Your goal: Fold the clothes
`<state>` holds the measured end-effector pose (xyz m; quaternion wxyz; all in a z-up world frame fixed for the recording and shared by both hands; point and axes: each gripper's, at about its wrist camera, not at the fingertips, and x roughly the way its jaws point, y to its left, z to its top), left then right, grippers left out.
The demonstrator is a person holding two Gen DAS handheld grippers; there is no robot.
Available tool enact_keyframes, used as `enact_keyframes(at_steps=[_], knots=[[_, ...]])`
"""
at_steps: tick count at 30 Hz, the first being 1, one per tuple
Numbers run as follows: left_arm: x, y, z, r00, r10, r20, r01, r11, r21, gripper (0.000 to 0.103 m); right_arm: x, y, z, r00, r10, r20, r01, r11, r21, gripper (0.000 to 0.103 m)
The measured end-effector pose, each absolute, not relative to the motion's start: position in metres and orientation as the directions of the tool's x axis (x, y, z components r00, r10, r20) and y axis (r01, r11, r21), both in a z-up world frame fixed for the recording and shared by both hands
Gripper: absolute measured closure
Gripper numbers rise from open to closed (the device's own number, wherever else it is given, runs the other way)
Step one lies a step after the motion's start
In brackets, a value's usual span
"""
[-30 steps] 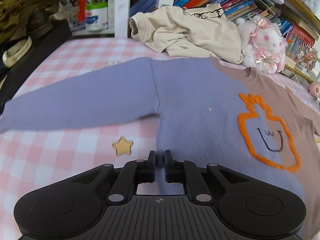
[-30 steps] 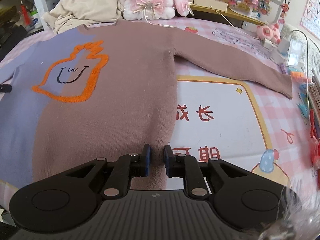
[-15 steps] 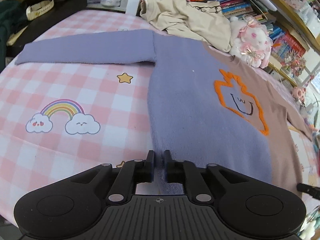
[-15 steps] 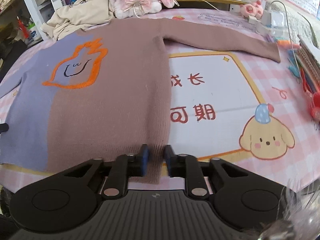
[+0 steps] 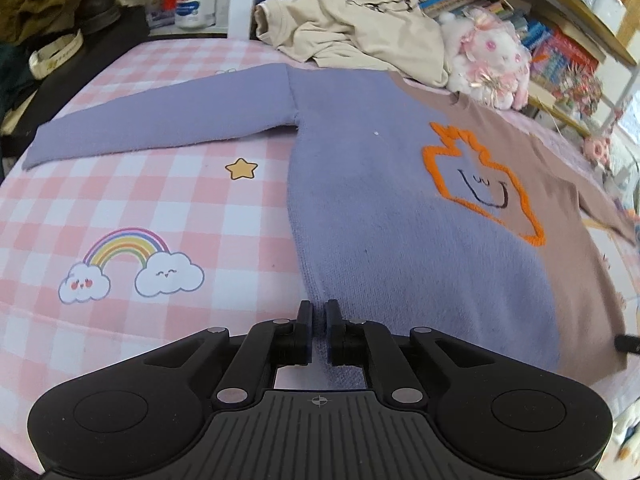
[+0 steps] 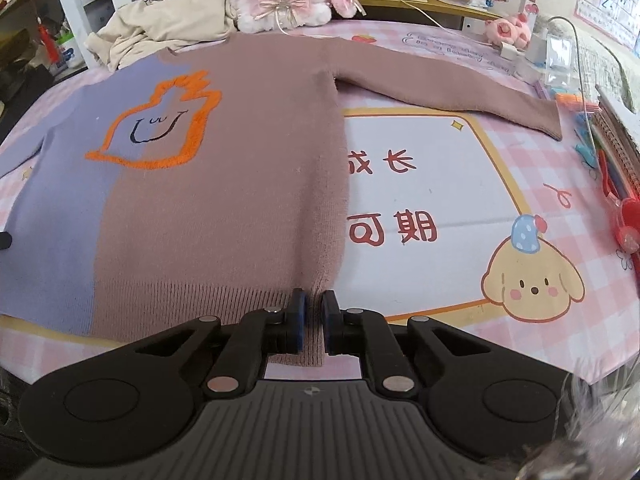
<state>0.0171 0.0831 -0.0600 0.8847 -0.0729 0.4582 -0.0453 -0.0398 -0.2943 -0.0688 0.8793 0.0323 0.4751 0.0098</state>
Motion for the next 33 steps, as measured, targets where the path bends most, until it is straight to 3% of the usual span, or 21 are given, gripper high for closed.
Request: enact_keyframes(at_steps=[6,9,13,16,19,27,33], knots=[[0.015,0.079,-0.058,0.581,-0.131,-0.803,0.042,0.990,-0.131,0.092,-0.040,-0.293,-0.069,0.552,0.035,-0.833,0.024,0.998,0.058,0.092],[0.012,0.076,-0.056,0.580,-0.135,-0.803,0.050,0.990,-0.130,0.082,-0.041,-0.290,-0.067,0.557,0.018,-0.830,0.031,0.999,0.042,0.086],[0.005,0.070,-0.047,0.613,-0.144,-0.777,0.082,0.990,-0.118,0.052,-0.045,-0.286,-0.060,0.590,0.016,-0.807,0.038,0.998,0.047,0.059],[-0.002,0.064,-0.038,0.647,-0.131,-0.751,0.109,0.991,-0.079,0.032,-0.045,-0.281,-0.056,0.607,0.004,-0.794,0.056,0.997,0.047,0.052],[-0.007,0.058,-0.034,0.667,-0.116,-0.736,0.120,0.992,-0.047,0.018,-0.044,-0.277,-0.055,0.612,-0.002,-0.791,0.067,0.997,0.049,0.048],[-0.004,0.057,-0.036,0.637,-0.108,-0.763,0.083,0.994,-0.071,0.016,-0.048,-0.262,-0.048,0.631,-0.034,-0.775,0.064,0.998,0.009,0.026],[-0.004,0.057,-0.035,0.626,-0.056,-0.778,-0.032,0.995,-0.098,0.016,-0.041,-0.253,-0.046,0.642,0.025,-0.766,-0.058,0.998,-0.016,0.019]])
